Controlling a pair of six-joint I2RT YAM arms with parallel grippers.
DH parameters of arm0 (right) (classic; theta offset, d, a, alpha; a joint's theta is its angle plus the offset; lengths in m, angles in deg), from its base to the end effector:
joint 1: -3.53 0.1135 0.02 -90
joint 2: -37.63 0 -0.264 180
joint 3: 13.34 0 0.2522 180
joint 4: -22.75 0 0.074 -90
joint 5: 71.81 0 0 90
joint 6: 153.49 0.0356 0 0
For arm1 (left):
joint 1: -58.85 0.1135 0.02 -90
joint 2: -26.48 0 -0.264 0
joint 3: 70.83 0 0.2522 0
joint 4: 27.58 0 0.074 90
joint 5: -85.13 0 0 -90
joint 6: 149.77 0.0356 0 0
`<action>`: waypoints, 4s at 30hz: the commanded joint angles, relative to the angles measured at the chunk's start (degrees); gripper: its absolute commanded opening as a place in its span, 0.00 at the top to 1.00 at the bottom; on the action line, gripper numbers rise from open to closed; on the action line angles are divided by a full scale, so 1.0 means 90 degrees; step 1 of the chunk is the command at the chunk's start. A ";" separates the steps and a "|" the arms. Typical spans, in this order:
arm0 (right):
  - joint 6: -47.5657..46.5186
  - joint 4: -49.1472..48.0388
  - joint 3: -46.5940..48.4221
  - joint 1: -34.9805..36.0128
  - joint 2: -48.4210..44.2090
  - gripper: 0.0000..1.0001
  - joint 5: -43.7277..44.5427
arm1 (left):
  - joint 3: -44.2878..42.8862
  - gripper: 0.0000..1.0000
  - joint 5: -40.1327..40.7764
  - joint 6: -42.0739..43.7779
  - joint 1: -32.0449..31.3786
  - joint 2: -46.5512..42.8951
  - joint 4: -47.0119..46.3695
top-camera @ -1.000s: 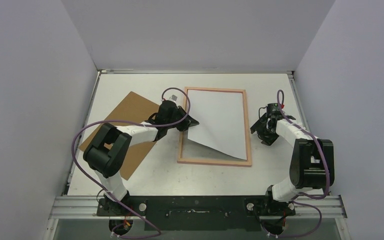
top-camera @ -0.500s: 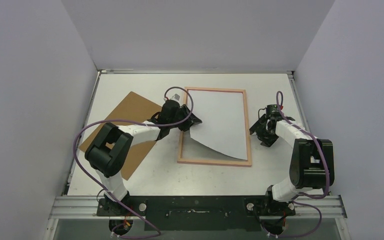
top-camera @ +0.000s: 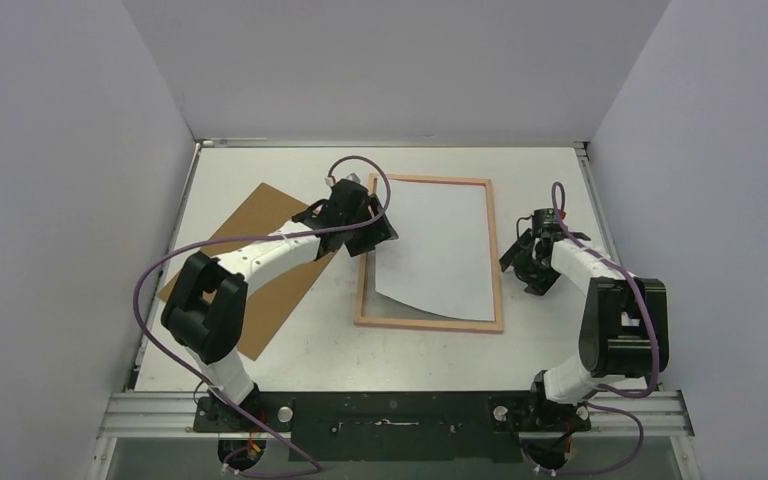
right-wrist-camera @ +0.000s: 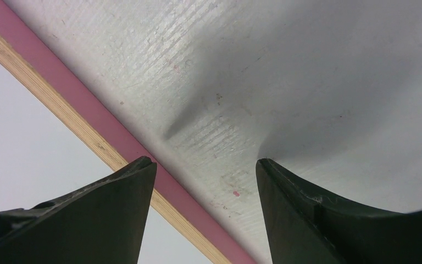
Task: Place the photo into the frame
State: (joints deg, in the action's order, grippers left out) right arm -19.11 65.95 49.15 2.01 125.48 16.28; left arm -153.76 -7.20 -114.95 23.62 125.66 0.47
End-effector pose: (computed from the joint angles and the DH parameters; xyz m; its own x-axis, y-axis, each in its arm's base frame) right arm 0.2780 -0.0062 0.1673 -0.6550 0.7167 -0.2396 0.6610 0.6970 0.2778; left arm 0.3117 -0.2219 0.2270 -0.8184 -0.4262 -0.3854 -0.1257 0.7872 -0.6038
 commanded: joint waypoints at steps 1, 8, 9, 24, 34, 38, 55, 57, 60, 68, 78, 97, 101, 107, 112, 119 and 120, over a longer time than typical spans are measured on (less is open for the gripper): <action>-0.0201 0.0204 0.0428 -0.0044 -0.0343 0.32 0.0418 | -0.0334 0.39 0.0671 0.0629 -0.0030 -0.0526 0.1039; -0.0423 0.0431 0.0773 -0.0045 -0.0781 0.30 0.0402 | -0.0528 0.37 0.0945 0.1565 0.0214 -0.0949 0.1397; -0.0458 0.0419 0.0783 -0.0036 -0.0824 0.29 0.0313 | -0.0505 0.37 0.0844 0.1700 0.0300 -0.0991 0.1373; -0.0566 -0.0208 0.0951 0.0598 -0.0485 0.26 -0.0911 | -0.0302 0.29 0.0432 0.2820 0.2249 -0.1191 0.2197; -0.0331 -0.0464 0.1104 0.1298 0.0214 0.25 -0.1051 | -0.0749 0.03 0.0609 0.3144 0.3341 -0.0117 0.2728; -0.0360 -0.0388 0.1431 0.1688 0.0363 0.25 -0.1087 | -0.0905 0.06 0.0515 0.3192 0.3772 0.0168 0.2725; 0.1045 -0.1619 0.3655 0.4338 0.2376 0.25 -0.1395 | -0.3910 0.20 0.1040 0.5108 0.4978 0.2521 0.3323; 0.1241 -0.1774 0.3942 0.4577 0.2709 0.25 -0.1371 | -0.4040 0.19 0.1179 0.5336 0.4995 0.2790 0.3178; 0.1502 -0.1778 0.4384 0.4868 0.3212 0.26 -0.1120 | -0.4246 0.17 0.1132 0.5599 0.5033 0.3127 0.3107; 0.2022 -0.0972 0.5780 0.5443 0.4237 0.26 -0.0196 | -0.4761 0.21 0.0582 0.5249 0.5302 0.3685 0.3420; 0.2949 0.0243 0.7025 0.5403 0.5308 0.27 0.0374 | -0.4108 0.28 -0.0317 0.4656 0.5498 0.3465 0.3984; 0.4204 -0.0372 0.7129 0.5586 0.5631 0.28 -0.0687 | -0.4296 0.32 -0.1880 0.4657 0.5781 0.3752 0.4248; 0.3964 -0.1412 0.7076 0.5615 0.5565 0.28 -0.1014 | -0.4230 0.33 -0.1844 0.4673 0.5779 0.3778 0.4304; 0.3941 -0.2834 0.6397 0.5610 0.4976 0.28 -0.1046 | -0.4106 0.34 -0.1938 0.4669 0.5779 0.3727 0.4232; 0.4018 -0.3801 0.5817 0.5553 0.4567 0.28 -0.0997 | -0.4069 0.35 -0.2025 0.4643 0.5769 0.3699 0.4206; 0.3849 -0.4490 0.5317 0.5445 0.4067 0.27 -0.0793 | -0.3908 0.36 -0.2192 0.4621 0.5736 0.3630 0.4149; 0.3816 -0.4511 0.5270 0.5430 0.4014 0.27 -0.0764 | -0.3904 0.36 -0.2210 0.4618 0.5726 0.3629 0.4145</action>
State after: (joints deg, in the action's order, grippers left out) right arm 14.94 41.31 96.60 50.08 168.74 10.57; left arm -191.59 -16.67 -70.82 77.72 157.48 31.81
